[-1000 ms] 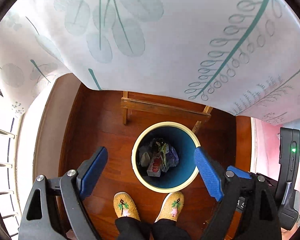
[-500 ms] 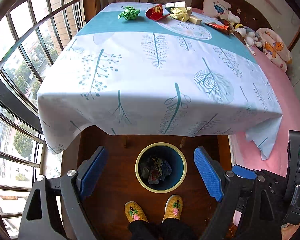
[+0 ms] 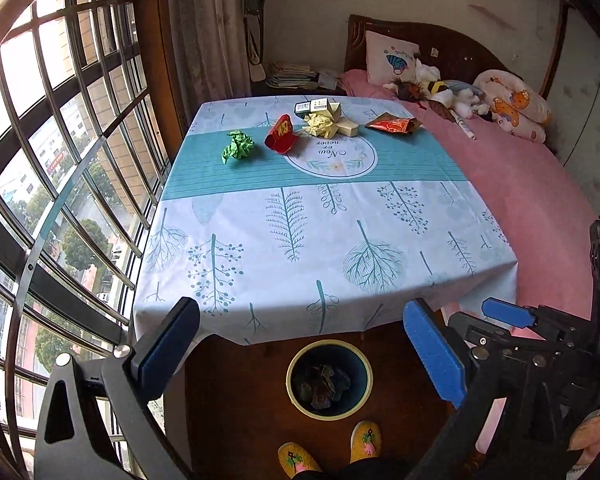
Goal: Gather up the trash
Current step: 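Raise both open tools back toward the table, then grasp the green crumpled paper with the left tool while the right tool grasps the red packet, then carry the green paper and red packet down over the bin, then open both tools to drop the paper and packet into the bin, then raise both open tools back toward the table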
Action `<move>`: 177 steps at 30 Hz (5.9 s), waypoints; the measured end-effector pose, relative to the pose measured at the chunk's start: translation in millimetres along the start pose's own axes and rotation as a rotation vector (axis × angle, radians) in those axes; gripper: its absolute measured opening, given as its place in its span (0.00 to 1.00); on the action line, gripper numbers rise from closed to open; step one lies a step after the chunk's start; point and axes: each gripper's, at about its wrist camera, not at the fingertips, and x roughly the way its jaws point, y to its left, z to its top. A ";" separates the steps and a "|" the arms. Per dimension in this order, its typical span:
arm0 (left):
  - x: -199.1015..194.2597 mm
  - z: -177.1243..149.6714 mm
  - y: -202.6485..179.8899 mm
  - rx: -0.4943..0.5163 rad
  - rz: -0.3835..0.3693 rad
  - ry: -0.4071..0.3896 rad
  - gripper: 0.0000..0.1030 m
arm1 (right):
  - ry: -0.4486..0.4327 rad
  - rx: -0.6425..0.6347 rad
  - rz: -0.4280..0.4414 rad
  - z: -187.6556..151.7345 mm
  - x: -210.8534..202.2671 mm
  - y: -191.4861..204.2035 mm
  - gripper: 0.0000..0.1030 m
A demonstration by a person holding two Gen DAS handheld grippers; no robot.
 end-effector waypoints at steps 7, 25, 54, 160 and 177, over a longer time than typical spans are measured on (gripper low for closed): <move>-25.0 30.9 -13.4 -0.019 0.049 -0.069 0.98 | -0.067 -0.056 0.062 34.8 -22.0 -2.0 0.62; 2.4 55.6 14.7 -0.327 0.186 -0.031 0.98 | -0.091 -0.301 0.179 103.5 -6.6 8.8 0.62; 309.9 249.9 150.8 -0.153 -0.021 0.274 0.78 | 0.177 0.112 0.016 325.3 257.3 44.0 0.62; 370.8 -266.3 -21.3 -0.194 -0.161 0.498 0.34 | 0.597 -0.035 -0.024 -185.0 370.8 -108.6 0.16; 370.5 -254.2 2.6 -0.265 -0.064 0.506 0.93 | 0.566 0.036 -0.013 -170.0 379.1 -122.9 0.44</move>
